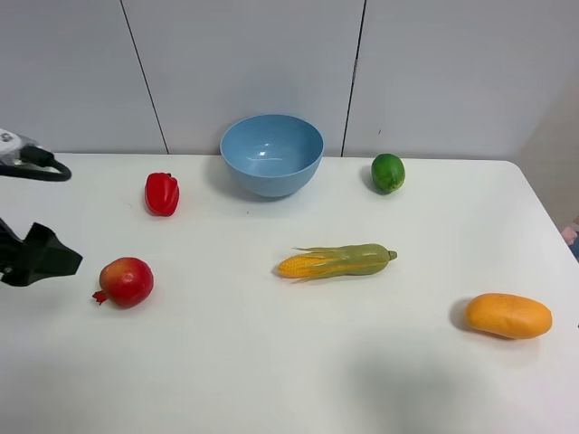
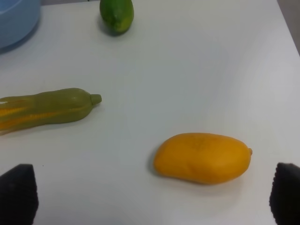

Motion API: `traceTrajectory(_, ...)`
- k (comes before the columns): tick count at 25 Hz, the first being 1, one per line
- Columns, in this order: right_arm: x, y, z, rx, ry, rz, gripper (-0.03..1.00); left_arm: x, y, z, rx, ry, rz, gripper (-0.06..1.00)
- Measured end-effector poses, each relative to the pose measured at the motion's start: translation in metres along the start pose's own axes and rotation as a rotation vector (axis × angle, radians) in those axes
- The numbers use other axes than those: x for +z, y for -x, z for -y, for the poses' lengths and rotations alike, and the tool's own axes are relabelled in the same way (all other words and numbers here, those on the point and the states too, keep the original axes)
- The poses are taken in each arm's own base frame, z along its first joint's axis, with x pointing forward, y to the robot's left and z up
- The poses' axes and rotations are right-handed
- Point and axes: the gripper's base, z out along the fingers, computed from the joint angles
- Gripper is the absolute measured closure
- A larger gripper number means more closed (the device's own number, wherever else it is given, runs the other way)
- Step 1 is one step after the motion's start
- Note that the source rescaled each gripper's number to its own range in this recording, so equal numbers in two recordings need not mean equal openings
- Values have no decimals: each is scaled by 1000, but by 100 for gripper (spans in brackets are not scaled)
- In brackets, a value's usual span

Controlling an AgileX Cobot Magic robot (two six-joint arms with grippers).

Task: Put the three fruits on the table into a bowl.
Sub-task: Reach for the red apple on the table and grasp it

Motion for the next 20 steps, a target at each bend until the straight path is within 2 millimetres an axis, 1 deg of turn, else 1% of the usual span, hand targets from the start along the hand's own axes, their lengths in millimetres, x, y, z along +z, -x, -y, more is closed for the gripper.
traceTrajectory(5,0,0,0,0,0,0,-3,34,13,8,48,-24,-40,-5)
traceTrajectory(9,0,0,0,0,0,0,-3,58,19,12,86,-30,-69,-5)
traceTrajectory(13,0,0,0,0,0,0,-3,76,23,11,103,-27,-73,-5)
traceTrajectory(20,0,0,0,0,0,0,-3,100,24,6,133,-4,-94,-5)
